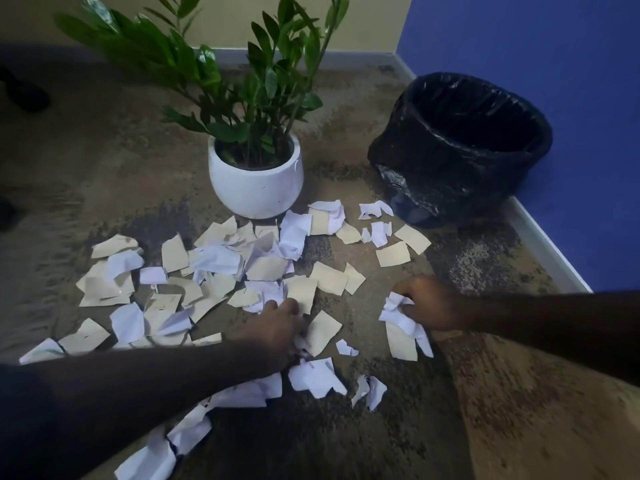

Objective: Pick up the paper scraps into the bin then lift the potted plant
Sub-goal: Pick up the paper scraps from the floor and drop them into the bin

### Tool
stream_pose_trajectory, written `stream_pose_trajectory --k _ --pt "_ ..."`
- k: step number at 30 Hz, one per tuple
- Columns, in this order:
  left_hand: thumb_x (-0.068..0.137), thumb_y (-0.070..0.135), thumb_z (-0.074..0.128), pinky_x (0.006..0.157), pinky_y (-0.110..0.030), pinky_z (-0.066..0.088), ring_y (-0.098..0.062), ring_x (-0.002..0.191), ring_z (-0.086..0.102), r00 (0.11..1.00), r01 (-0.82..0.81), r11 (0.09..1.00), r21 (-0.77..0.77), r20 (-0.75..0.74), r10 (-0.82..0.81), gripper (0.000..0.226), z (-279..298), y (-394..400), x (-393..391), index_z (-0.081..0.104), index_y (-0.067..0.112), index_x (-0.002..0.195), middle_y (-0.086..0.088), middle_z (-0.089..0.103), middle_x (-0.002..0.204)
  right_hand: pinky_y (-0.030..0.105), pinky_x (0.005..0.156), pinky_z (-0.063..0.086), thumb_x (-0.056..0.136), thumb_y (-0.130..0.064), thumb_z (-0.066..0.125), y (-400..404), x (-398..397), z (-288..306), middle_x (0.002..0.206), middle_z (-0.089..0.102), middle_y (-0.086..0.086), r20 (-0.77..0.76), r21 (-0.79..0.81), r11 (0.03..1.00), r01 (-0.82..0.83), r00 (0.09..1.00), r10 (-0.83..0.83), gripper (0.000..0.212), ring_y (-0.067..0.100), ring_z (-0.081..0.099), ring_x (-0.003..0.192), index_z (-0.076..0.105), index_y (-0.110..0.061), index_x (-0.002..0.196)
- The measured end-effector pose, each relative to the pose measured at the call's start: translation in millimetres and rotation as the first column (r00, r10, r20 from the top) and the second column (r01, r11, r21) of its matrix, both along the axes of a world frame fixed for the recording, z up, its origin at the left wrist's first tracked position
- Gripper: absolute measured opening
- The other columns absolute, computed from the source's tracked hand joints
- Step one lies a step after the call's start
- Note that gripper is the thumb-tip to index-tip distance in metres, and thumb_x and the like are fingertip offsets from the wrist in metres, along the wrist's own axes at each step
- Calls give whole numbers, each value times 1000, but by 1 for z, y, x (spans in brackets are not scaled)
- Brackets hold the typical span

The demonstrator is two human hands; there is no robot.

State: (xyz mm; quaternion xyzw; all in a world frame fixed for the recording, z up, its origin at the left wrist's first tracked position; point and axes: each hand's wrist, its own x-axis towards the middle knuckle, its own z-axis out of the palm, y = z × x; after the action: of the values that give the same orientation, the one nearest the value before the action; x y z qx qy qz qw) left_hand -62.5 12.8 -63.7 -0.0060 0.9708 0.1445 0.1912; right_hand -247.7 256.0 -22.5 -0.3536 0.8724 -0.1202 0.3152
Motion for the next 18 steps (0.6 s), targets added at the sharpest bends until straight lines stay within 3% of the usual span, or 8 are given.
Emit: stream_pose_trajectory --k 2,5,7,12,15,18 --pt "82 34 68 84 -33 47 -24 109 51 999 -37 995 93 -4 38 33 5 -3 -4 62 28 114 0 47 123 13 86 46 88 -23 67 7 10 -4 123 61 9 62 36 999 13 998 -15 39 21 60 111 61 -7 123" --pt "86 27 66 88 -33 49 -24 104 60 994 -108 969 220 12 108 24 15 -11 -13 68 20 109 -5 56 115 41 104 43 71 -58 75 7 27 -9 145 36 -3 141 155 984 -88 988 66 89 22 43 131 32 -31 145" --pt "86 23 66 83 -26 46 -21 102 60 985 -163 954 250 -7 170 24 20 -15 -15 67 19 110 -4 59 113 37 110 32 65 -67 74 2 39 -12 148 32 -2 118 112 963 -246 965 233 99 19 36 134 25 -40 146" --pt "86 19 67 78 -28 44 -19 95 60 949 -273 912 307 -72 308 23 25 -16 -15 65 21 108 -1 67 105 51 114 20 76 -61 66 -14 68 -27 159 16 3 43 163 759 -630 774 632 85 29 16 142 22 -44 146" --pt "85 18 68 74 -27 46 -17 89 61 929 -299 892 338 -111 354 24 23 -16 -13 65 24 108 0 69 101 42 109 34 91 -39 60 -24 77 -30 146 40 10 -69 149 599 -787 596 800 48 28 33 130 49 -26 136" --pt "83 15 67 71 -28 48 -17 85 63 916 -308 877 368 -133 378 27 20 -18 -14 63 25 108 1 71 99 32 94 39 96 -19 54 -28 76 -31 128 54 14 -94 116 580 -806 572 815 31 27 45 118 64 -11 123"
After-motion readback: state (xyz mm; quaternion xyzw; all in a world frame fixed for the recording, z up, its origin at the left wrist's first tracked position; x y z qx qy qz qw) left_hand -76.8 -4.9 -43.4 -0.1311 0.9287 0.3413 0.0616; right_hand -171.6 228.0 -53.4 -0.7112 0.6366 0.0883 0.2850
